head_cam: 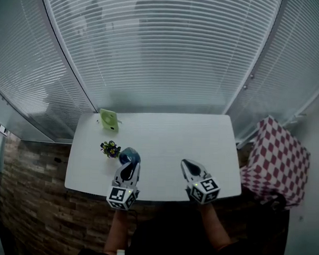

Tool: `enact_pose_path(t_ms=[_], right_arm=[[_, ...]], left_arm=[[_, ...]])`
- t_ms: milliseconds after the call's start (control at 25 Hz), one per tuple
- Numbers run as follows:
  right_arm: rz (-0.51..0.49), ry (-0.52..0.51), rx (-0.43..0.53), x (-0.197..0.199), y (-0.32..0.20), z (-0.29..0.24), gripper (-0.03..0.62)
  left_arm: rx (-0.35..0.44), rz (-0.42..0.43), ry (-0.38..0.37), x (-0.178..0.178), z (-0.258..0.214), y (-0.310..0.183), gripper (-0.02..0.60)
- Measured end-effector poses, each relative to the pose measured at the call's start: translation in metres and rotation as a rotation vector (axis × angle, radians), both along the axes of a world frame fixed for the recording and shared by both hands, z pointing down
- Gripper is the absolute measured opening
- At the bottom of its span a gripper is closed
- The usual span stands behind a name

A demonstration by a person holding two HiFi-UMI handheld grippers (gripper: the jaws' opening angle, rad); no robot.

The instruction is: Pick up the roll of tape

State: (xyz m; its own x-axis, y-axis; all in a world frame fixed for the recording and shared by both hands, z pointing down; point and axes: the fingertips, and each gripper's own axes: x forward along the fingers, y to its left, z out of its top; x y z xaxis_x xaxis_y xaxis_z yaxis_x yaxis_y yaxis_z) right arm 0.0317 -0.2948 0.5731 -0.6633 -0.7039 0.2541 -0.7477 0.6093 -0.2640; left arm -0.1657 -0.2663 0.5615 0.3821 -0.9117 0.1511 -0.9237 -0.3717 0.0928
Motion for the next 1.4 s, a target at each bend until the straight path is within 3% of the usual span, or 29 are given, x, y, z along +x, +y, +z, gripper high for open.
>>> enact_pose_path(t_ms=[240,440,840,1080,1400], right_arm=[[0.007,0.048,0.039,0.005,-0.001,-0.005,0.008],[0.007,0.055,0.084,0.006,-0.004,-0.014,0.008],[0.021,0.085,0.180,0.018,0.001,-0.018,0.008],[0.002,0.094,0.160,0.014,0.006,-0.011,0.008],[-0.003,0.078,0.201,0.010,0.009,-0.018,0.006]], left_arm=[[0.017,0.012,-0.051,0.007,-0.007,0.004,0.048],[0.009,0.019,0.037,0.009,-0.008,0.007,0.048],[-0.002,0.050,0.006,0.018,-0.010,0.016,0.048],[0.004,0.049,0.013,0.016,-0.010,0.020,0.048],[0.013,0.052,0.041,0.020,-0.025,0.021,0.048]])
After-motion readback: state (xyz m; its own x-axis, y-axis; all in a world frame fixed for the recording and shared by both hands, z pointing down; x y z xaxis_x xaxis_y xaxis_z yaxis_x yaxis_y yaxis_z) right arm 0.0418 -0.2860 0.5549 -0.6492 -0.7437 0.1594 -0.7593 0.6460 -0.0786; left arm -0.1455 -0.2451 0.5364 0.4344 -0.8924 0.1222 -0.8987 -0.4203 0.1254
